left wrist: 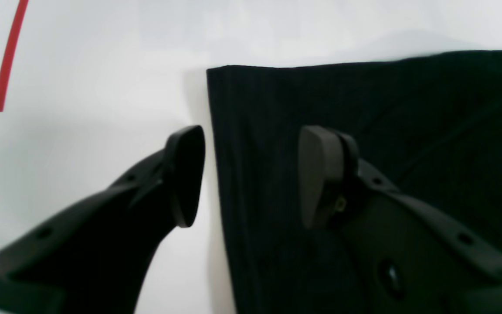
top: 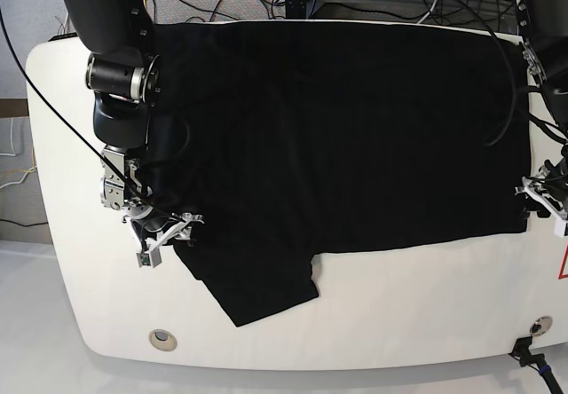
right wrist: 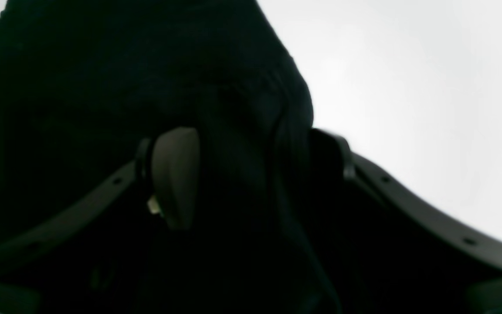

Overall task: Fold the T-shirt properly
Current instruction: 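Lower both grippers and pinch the two hem corners of the shirt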

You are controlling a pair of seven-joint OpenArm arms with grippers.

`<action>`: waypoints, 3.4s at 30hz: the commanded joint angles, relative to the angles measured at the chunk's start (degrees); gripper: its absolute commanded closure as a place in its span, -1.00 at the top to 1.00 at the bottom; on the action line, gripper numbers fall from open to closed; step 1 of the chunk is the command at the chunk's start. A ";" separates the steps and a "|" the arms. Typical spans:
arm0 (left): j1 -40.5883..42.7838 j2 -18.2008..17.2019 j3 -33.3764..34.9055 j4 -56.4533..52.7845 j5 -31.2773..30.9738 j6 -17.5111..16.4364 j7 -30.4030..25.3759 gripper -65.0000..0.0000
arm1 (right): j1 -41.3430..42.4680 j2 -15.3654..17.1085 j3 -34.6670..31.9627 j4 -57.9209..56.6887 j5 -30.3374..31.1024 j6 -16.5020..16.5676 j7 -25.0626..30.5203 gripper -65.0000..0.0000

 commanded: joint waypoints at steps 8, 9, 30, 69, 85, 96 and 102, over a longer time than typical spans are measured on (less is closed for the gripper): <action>-1.89 -1.38 0.15 0.99 -0.69 6.19 -1.43 0.00 | 0.87 0.01 -0.07 0.23 -0.22 0.74 -2.30 0.08; -1.89 -1.38 0.15 0.99 -0.69 7.86 -1.52 0.00 | 0.87 0.01 -0.07 0.23 -0.22 0.83 -2.21 -0.04; -3.47 4.07 1.21 0.81 3.88 15.24 -1.52 0.00 | -0.45 0.01 -0.07 0.31 -0.22 0.83 -2.21 -0.50; -4.62 4.16 1.03 -7.54 3.70 14.19 -7.32 0.00 | -3.52 -0.08 -0.07 5.24 -0.22 0.83 -3.17 -0.50; -4.26 3.90 1.03 -7.72 3.96 17.35 -7.93 0.00 | -3.61 -0.87 -0.07 5.24 -0.22 0.92 -3.17 -0.50; -4.26 6.44 1.12 -7.80 3.96 14.98 -7.76 -0.05 | -3.61 -0.87 -0.07 5.24 -0.22 0.92 -3.17 -0.50; -3.47 6.36 1.12 -7.45 3.96 14.98 -7.93 -0.85 | -3.70 -0.87 -0.07 5.24 -0.22 0.92 -3.09 -0.51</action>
